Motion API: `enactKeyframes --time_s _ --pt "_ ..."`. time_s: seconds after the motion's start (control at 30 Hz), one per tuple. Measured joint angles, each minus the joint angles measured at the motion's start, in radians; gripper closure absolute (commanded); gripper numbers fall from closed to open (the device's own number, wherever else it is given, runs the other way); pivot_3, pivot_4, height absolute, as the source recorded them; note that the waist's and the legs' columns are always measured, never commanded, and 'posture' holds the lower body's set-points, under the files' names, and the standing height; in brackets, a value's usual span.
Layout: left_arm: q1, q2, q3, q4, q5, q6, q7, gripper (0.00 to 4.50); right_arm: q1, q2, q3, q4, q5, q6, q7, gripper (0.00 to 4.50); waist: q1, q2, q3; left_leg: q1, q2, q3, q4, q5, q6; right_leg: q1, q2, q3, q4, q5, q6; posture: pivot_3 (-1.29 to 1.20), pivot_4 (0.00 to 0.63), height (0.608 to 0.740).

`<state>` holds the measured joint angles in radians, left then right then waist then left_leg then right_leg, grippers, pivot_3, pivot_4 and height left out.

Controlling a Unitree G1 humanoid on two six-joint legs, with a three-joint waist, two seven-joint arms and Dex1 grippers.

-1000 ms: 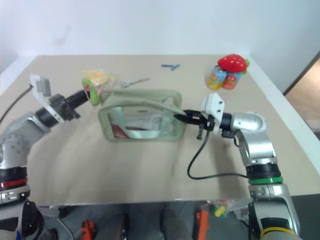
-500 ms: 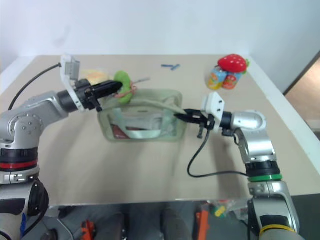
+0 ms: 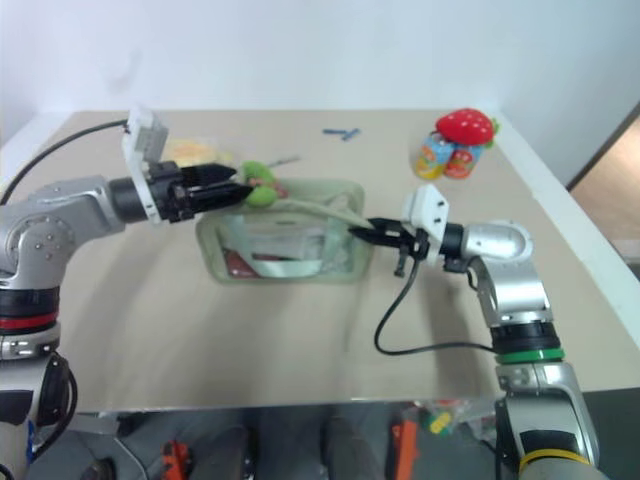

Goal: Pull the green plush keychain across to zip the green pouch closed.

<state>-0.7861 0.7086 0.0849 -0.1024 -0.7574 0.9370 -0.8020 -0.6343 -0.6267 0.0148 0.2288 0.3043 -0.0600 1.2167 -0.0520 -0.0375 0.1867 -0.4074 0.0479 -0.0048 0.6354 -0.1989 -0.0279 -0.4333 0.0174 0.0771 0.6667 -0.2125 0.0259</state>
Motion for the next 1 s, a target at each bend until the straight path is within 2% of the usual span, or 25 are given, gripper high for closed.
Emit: enactKeyframes --time_s 0.2,0.3,0.4,0.53,0.73,0.87,0.9,1.0 --pt "0.153 0.142 0.099 -0.067 -0.021 0.043 -0.035 0.01 -0.004 0.001 0.006 0.007 -0.005 -0.014 0.003 4.50 -0.005 0.000 0.000 0.000 0.000 0.000 -0.001 0.000 0.000 -0.001 0.000 0.000 0.000 -0.001 -0.001 0.00 0.150 0.740" --pt "0.226 0.164 0.132 -0.098 0.000 0.009 -0.032 0.01 -0.006 0.001 0.006 0.014 -0.006 -0.021 0.002 4.50 -0.005 0.000 0.000 0.000 0.000 0.000 0.000 0.000 0.000 0.000 -0.001 -0.001 0.000 -0.001 -0.001 0.00 0.150 0.740" --pt "0.304 0.144 0.140 -0.151 0.033 -0.058 -0.023 0.01 -0.006 0.003 0.006 0.020 -0.008 -0.029 0.002 4.50 -0.001 0.000 0.000 0.000 0.000 0.001 0.000 0.000 0.000 0.000 -0.001 0.000 0.000 -0.001 -0.001 0.00 0.150 0.740" --pt "0.347 0.094 0.115 -0.174 0.057 -0.112 -0.006 1.14 -0.009 0.009 0.007 0.029 -0.013 -0.036 0.002 4.50 0.000 0.000 0.000 0.001 0.000 0.001 0.000 0.000 0.000 0.000 -0.001 0.000 0.000 0.000 -0.001 0.00 0.150 0.740" --pt "0.358 0.007 0.068 -0.149 0.120 -0.189 0.032 3.22 -0.014 0.010 0.008 0.033 -0.014 -0.038 0.004 4.50 0.000 0.000 0.000 0.001 0.000 0.001 0.000 0.000 0.000 0.000 0.000 0.000 0.000 0.000 -0.001 0.00 0.150 0.740" --pt "0.355 -0.006 0.056 -0.120 0.148 -0.221 0.028 4.50 -0.020 -0.003 0.011 0.012 0.023 0.094 0.026 3.11 0.002 0.000 0.000 0.000 0.000 0.001 0.000 0.000 0.000 0.000 0.000 0.000 0.000 0.000 -0.001 0.00 0.150 0.740" --pt "0.354 -0.012 0.056 -0.116 0.149 -0.223 0.028 4.50 -0.020 -0.004 0.011 0.003 0.030 0.118 0.027 2.96 0.002 0.000 0.000 0.000 0.000 0.001 0.000 0.000 0.000 0.000 -0.001 0.000 0.000 0.000 -0.001 0.00 0.150 0.740" --pt "0.344 -0.014 0.049 -0.110 0.156 -0.231 0.019 4.50 -0.020 -0.017 0.011 -0.058 0.044 0.172 0.031 1.81 0.004 0.000 0.000 0.000 0.000 0.001 0.000 0.000 0.000 0.000 -0.001 0.000 0.000 0.000 -0.001 0.00 0.150 0.740"
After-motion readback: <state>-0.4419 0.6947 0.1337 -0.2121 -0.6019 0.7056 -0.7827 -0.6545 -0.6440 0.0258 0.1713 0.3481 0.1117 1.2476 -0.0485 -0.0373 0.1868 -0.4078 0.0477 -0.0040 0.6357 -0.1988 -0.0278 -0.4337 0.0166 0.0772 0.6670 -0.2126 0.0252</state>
